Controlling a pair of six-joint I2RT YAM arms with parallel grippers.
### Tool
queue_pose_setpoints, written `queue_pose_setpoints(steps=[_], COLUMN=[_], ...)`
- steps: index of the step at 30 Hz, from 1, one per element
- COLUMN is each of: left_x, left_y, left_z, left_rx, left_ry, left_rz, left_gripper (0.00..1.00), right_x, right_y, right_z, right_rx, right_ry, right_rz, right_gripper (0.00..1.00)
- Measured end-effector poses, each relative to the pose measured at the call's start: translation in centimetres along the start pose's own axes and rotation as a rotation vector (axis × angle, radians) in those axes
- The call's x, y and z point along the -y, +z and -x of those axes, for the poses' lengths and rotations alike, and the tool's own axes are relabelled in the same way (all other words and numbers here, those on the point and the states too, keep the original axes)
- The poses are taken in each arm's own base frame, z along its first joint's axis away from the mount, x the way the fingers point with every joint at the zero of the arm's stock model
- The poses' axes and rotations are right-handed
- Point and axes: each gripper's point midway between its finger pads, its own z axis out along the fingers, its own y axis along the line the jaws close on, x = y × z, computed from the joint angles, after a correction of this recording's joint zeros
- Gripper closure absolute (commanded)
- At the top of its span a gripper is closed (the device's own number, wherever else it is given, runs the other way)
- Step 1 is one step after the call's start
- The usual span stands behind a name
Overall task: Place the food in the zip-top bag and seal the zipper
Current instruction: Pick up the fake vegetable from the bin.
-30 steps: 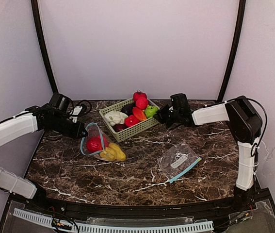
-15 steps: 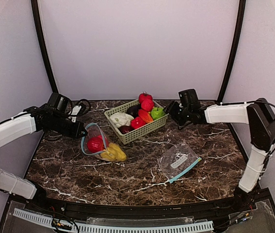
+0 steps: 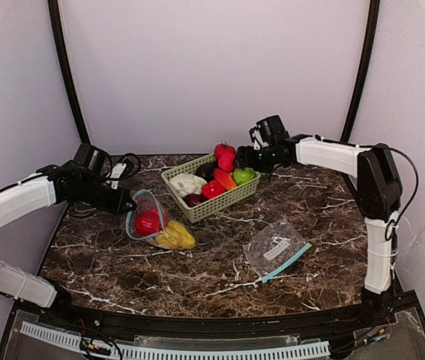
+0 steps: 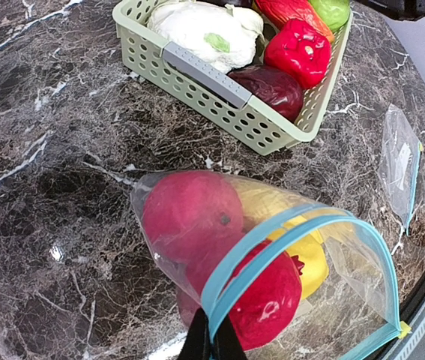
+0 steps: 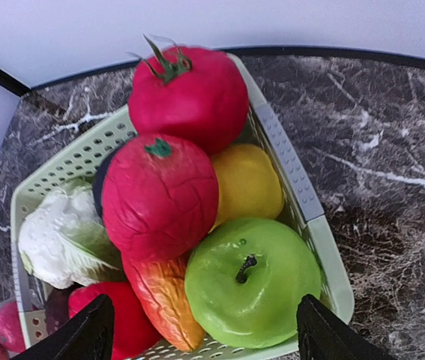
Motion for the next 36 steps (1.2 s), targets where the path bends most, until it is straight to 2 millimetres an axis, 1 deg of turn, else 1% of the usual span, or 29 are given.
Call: queue_pose_setpoints(steps=[3, 5, 7, 11, 17, 20, 22, 27, 31, 33, 36], left_x=[0.0, 0.1, 0.1, 0.3, 0.3, 0.3, 0.4, 0.4, 0.4, 0.4, 0.4], left_y=[0.0, 0.0, 0.0, 0.0, 0.0, 0.0, 0.0, 0.0, 0.0, 0.0, 0.0], left_z=[0.1, 0.1, 0.1, 0.0, 0.0, 0.0, 0.0, 0.0, 0.0, 0.0, 0.0], left_rx=[0.003, 0.003, 0.003, 0.001, 0.001, 0.001, 0.0, 0.0, 0.0, 0.0, 0.0], left_ry=[0.001, 0.001, 0.001, 0.001, 0.001, 0.001, 0.001, 0.001, 0.001, 0.0, 0.0], left_rz=[-0.003, -0.005, -0.008, -0.016, -0.019, -0.02, -0.02, -0.022, -0.023, -0.024, -0.024], left_gripper=[0.99, 0.99, 0.99, 0.99, 0.99, 0.99, 0.99, 0.99, 0.99, 0.99, 0.99], right_x=[0.6, 0.6, 0.4, -0.7, -1.6, -2.1, -2.5, -2.4, -2.3, -2.5, -2.7], right_y=[1.9, 2.6, 2.9, 2.9, 2.6, 3.0, 3.7, 5.8, 7.0, 7.1, 7.0], right_z=[-1.6, -1.7, -1.3, 0.3, 1.5, 2.1, 2.4, 2.0, 1.4, 1.5, 1.7], right_rx=[-0.066, -0.082, -0.081, -0.05, -0.026, -0.017, -0.013, -0.028, -0.046, -0.046, -0.043], right_ry=[-0.042, -0.061, -0.073, -0.097, -0.125, -0.13, -0.132, -0.129, -0.12, -0.116, -0.108], right_rz=[-0.009, -0.007, 0.0, 0.025, 0.036, 0.053, 0.069, 0.082, 0.09, 0.098, 0.106], right_gripper=[0.17, 0.17, 0.17, 0.15, 0.14, 0.17, 0.18, 0.2, 0.28, 0.33, 0.38])
